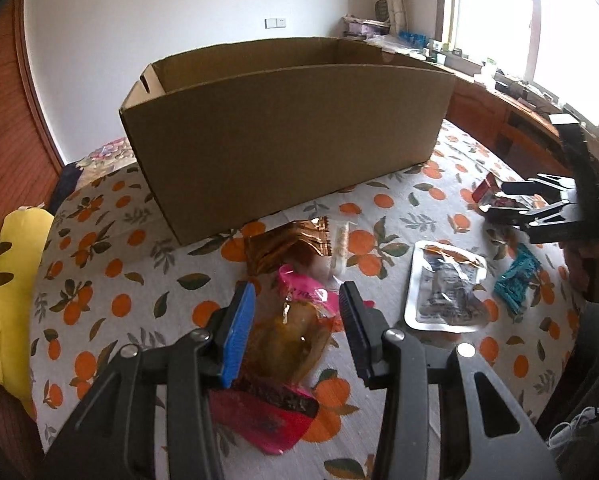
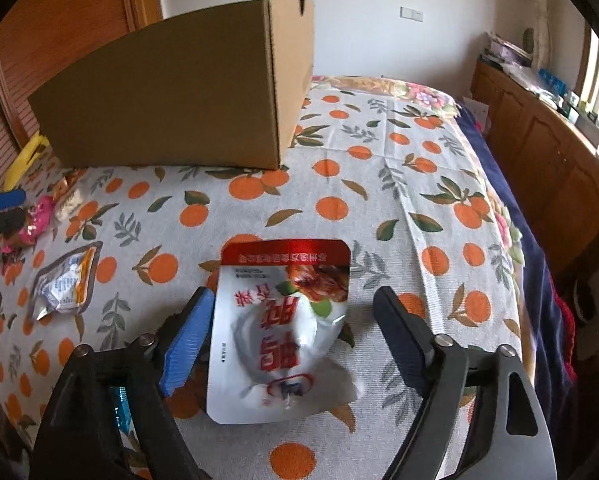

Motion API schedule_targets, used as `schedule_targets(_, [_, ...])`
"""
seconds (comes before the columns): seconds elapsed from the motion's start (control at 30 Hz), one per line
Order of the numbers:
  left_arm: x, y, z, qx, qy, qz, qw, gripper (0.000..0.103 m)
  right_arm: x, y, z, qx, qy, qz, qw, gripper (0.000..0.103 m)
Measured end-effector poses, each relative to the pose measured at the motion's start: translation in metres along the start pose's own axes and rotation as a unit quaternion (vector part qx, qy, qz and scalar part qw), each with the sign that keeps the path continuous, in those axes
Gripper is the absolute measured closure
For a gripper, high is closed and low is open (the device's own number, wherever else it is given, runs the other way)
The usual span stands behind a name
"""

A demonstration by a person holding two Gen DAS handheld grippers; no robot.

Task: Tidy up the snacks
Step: 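Move both tools back over the snacks on the bedspread, then grasp the pink-and-red bag with the left tool while the right tool grasps the white pouch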

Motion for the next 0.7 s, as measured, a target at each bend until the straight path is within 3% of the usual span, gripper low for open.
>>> schedule_targets(0.27, [-0.01,-0.011,0.003,0.029,0.01,0.037,0.9988,0.054,0.003,0.0,0.002,0.0,-0.002,-0.002,1.0,0.017])
schedule_targets(0.43, [-0.009,-0.015,0.011,0.049,0.009,0.039,0.998,0.041,0.003,0.0,0.002,-0.001,-0.003,-0.002,1.0,0.017])
schedule_targets(0.7, [-0.007,-0.023,0.025,0.061,0.045,0.065,0.995,0.035,0.003,0.0,0.002,0.0,-0.002,-0.002,1.0,0.016])
Point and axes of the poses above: each gripper's, at about its wrist camera, not at the fingertips, and z roughly the way its jaws point, x to its left, y to its top, the point moved 7 cm from there along z, roughly the way its jaws point, and after that the axes turned 12 degrees about -y, right-handed, at the moved point
